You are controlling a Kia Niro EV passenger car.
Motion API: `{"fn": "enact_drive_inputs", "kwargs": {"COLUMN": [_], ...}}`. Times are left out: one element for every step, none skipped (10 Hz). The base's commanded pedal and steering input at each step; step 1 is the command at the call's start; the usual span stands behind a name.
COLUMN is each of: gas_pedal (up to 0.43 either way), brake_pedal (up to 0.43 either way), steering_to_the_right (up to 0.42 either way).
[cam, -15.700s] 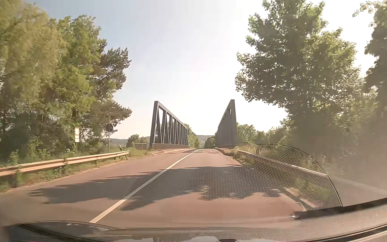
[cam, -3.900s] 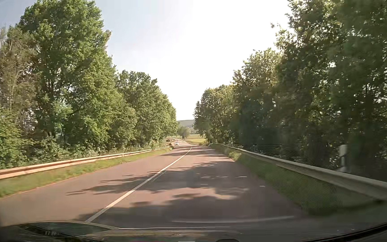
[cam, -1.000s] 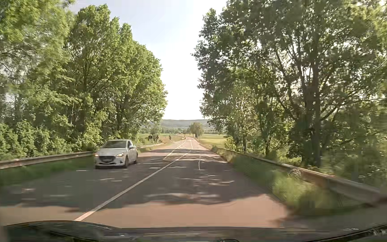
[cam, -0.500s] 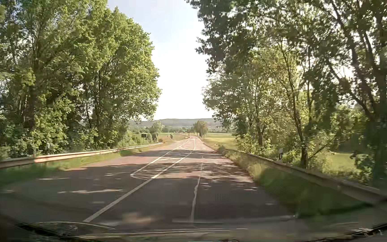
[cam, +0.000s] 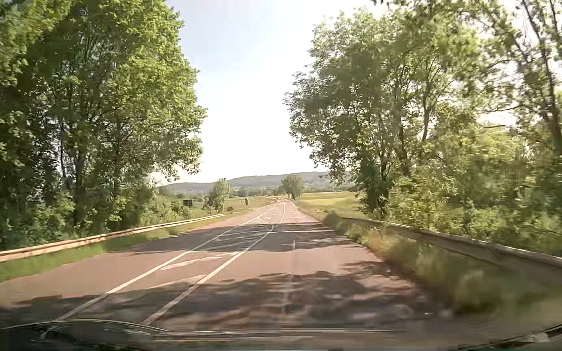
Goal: Follow the waypoints while adhering to traffic rules and regulations
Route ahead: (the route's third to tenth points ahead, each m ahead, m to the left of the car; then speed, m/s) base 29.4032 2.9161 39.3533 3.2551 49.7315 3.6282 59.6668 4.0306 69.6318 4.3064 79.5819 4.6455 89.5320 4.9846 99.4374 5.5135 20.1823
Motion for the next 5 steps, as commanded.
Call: {"fn": "enact_drive_inputs", "kwargs": {"gas_pedal": [0.197,0.197,0.197,0.197,0.197], "brake_pedal": [0.0,0.0,0.0,0.0,0.0], "steering_to_the_right": [0.002,0.002,0.002,0.002,-0.001]}}
